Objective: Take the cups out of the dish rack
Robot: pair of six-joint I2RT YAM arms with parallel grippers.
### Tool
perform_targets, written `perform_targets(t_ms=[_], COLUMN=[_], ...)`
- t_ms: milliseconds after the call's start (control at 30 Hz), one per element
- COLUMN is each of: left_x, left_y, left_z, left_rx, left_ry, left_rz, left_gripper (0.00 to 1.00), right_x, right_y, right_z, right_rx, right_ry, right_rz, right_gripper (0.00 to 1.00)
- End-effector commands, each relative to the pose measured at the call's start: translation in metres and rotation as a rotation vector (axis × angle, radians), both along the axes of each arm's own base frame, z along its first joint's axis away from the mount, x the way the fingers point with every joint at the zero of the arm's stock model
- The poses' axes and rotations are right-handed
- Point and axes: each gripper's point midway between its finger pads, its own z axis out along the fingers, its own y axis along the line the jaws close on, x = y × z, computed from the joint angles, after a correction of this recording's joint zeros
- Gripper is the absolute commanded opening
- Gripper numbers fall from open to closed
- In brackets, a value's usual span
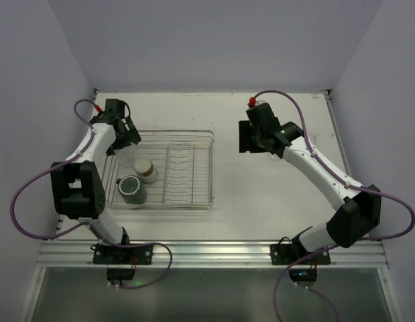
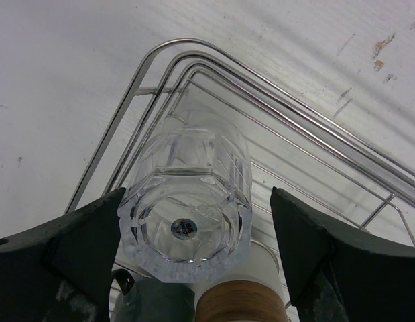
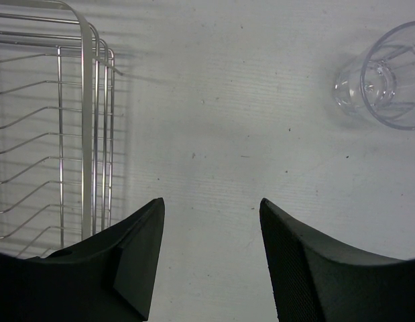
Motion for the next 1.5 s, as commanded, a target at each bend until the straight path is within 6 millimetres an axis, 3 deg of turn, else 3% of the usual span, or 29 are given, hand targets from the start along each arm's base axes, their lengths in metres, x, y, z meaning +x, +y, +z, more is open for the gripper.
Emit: perform_targets(t_ms=[0, 133, 167, 233, 267, 300, 467, 567, 667, 733, 767, 900, 1033, 1167, 1233, 1400, 1467], left_x=[0.011, 0.014, 0.014, 0.015, 0.014, 0.013, 0.011, 0.008, 0.005, 0.003, 0.0, -0.008, -0.024, -0.047, -0.052, -0.072, -0.079], left_y=[0.006, 0.006, 0.005, 0.005, 0.005, 0.006, 0.001, -0.012, -0.041, -0.059, -0.068, -0.127, -0.162, -0.193, -0.204, -0.221, -0.225], left_z=[0.009, 0.005, 0.005, 0.008, 0.008, 0.014, 0.05, 0.096, 0.144, 0.166, 0.187, 0.232, 0.234, 0.249, 0.251, 0.276, 0.277], left_rx=[0.007, -0.001, -0.002, -0.001, -0.003, 0.004, 0.002, -0.02, -0.041, -0.097, -0.123, -0.338, -0.47, -0.644, -0.698, -0.811, -0.853], left_ry=[-0.047, -0.042, -0.045, -0.05, -0.05, -0.058, -0.128, -0.222, -0.311, -0.363, -0.422, -0.612, -0.676, -0.782, -0.843, -0.968, -0.974], left_rz=[-0.008, -0.013, -0.017, -0.022, -0.025, -0.021, -0.046, -0.082, -0.154, -0.209, -0.239, -0.472, -0.588, -0.716, -0.765, -0.862, -0.872], left_gripper=[0.88, 0.69, 0.55, 0.37, 0.06, 0.0, 0.0, 0.0, 0.0, 0.0, 0.0, 0.0, 0.0, 0.0, 0.0, 0.0, 0.0], right_x=[0.004, 0.003, 0.003, 0.003, 0.003, 0.004, 0.005, 0.005, 0.006, 0.006, 0.003, -0.005, -0.019, -0.032, -0.044, -0.047, -0.049], right_y=[0.007, 0.005, 0.004, 0.004, 0.003, 0.004, 0.011, 0.015, 0.02, 0.026, 0.035, 0.054, 0.074, 0.089, 0.094, 0.104, 0.11], right_z=[0.004, 0.003, 0.004, 0.006, 0.008, 0.009, 0.019, 0.029, 0.041, 0.048, 0.052, 0.065, 0.084, 0.122, 0.133, 0.157, 0.161], right_rx=[0.02, 0.014, 0.014, 0.014, 0.014, 0.017, 0.051, 0.074, 0.103, 0.138, 0.187, 0.32, 0.563, 0.814, 0.93, 1.068, 1.143], right_ry=[-0.022, -0.018, -0.022, -0.029, -0.031, -0.031, -0.038, -0.041, -0.051, -0.048, -0.031, 0.004, 0.056, 0.022, 0.085, 0.087, 0.115], right_rz=[0.016, 0.014, 0.012, 0.009, 0.008, 0.008, 0.018, 0.026, 0.037, 0.058, 0.092, 0.166, 0.263, 0.409, 0.478, 0.608, 0.661], right_gripper=[0.61, 0.61, 0.61, 0.61, 0.61, 0.61, 0.61, 0.62, 0.62, 0.62, 0.63, 0.63, 0.61, 0.58, 0.58, 0.58, 0.58])
